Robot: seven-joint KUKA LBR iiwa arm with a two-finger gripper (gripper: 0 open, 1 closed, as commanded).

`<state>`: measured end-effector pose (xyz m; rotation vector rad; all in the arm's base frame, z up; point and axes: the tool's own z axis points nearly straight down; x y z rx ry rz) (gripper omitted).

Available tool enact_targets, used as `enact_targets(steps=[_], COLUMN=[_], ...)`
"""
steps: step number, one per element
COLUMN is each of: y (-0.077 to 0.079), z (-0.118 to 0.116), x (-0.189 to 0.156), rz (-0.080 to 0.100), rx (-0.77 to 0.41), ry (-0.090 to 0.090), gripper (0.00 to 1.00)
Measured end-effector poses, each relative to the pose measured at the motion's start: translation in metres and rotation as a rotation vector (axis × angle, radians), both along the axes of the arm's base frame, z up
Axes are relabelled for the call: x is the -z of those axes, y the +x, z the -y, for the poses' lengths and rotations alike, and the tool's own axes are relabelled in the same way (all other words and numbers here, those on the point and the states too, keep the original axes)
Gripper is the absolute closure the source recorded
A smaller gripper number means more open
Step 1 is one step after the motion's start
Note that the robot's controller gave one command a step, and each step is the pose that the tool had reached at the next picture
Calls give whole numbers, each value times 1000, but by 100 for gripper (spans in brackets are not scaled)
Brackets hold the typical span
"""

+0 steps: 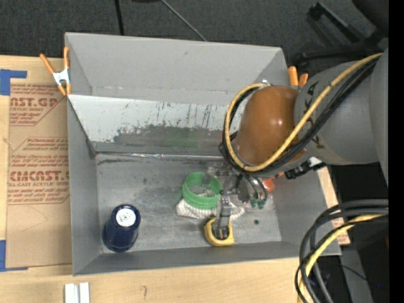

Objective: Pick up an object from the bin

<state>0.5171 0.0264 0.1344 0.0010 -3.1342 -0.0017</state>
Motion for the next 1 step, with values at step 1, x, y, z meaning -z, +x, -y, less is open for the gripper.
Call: enact_targets(steps=[1], y=[2], z=[0], x=[-4], rz=[8], rx=[0], ry=[0], gripper=[0])
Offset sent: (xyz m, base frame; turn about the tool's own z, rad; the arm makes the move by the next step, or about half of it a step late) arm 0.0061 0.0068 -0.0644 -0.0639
